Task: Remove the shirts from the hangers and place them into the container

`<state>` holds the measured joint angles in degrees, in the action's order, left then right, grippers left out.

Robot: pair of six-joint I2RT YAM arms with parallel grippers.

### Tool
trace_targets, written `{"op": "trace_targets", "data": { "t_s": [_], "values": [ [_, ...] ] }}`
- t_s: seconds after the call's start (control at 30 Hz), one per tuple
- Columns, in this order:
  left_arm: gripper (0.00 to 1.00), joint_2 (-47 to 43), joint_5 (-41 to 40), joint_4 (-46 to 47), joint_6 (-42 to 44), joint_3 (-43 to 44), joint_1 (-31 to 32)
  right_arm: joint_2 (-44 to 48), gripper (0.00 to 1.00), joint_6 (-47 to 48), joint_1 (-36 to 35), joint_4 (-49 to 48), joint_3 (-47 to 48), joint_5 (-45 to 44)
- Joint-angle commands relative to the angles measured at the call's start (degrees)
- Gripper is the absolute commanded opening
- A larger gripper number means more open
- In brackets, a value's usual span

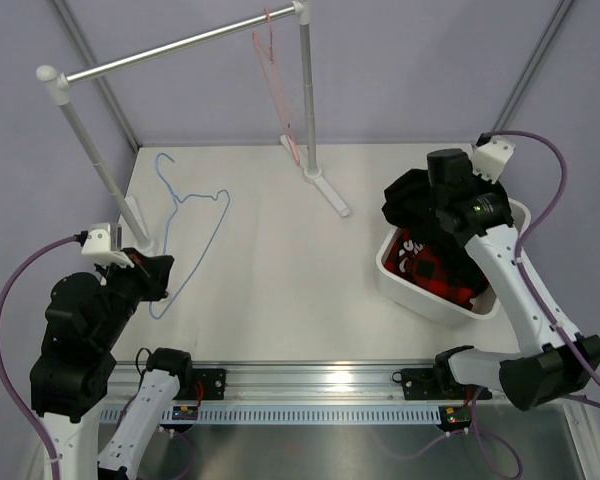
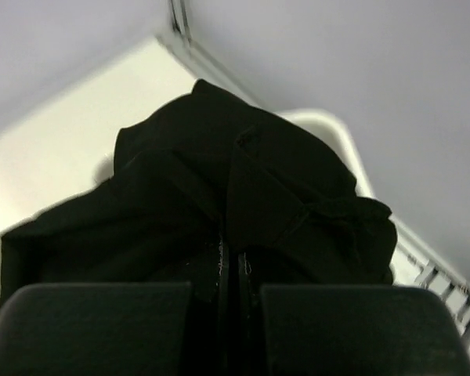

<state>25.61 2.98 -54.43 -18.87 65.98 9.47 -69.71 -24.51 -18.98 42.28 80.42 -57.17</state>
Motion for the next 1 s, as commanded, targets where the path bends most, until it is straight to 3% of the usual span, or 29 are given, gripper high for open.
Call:
{"op": "trace_targets", "data": {
  "t_s": [0.0,0.1,0.37,0.5,0.73,0.87,0.93,0.97],
  "values": [
    [0.00,0.2,0.5,2.9,1.1,0.6,-0.1,-3.2,0.00,-16.3,3.0,8.3,-7.0,8.0],
    [0.00,0.1,1.7,3.4,0.9,0.7,0.0,-5.7,0.00,-18.7,3.5,7.5,-10.5,8.9],
    [0.00,-0.8,2.9,3.2,1.3,0.5,-0.1,-12.2,0.00,-20.8,7.2,18.7,-11.2,3.9],
    [0.00,-1.3,4.2,3.3,1.2,-0.6,-0.1,-13.1,0.00,-13.5,8.2,14.8,-14.1,10.3],
    [0.00,-1.8,3.8,2.5,1.5,-0.2,-0.1,-19.8,0.02,-11.4,8.5,14.9,-13.9,19.1],
    [0.00,-1.3,2.0,1.8,2.0,1.8,-0.1,-18.6,0.16,-11.3,8.4,15.1,-13.1,20.0],
    [0.00,-0.7,1.0,1.8,2.0,3.3,0.0,-15.8,0.33,-10.5,8.4,16.1,-12.4,19.6],
    [0.00,-0.1,0.6,1.9,1.8,3.8,-0.1,-14.7,0.47,-10.5,8.5,16.6,-12.0,18.9]
  ]
}}
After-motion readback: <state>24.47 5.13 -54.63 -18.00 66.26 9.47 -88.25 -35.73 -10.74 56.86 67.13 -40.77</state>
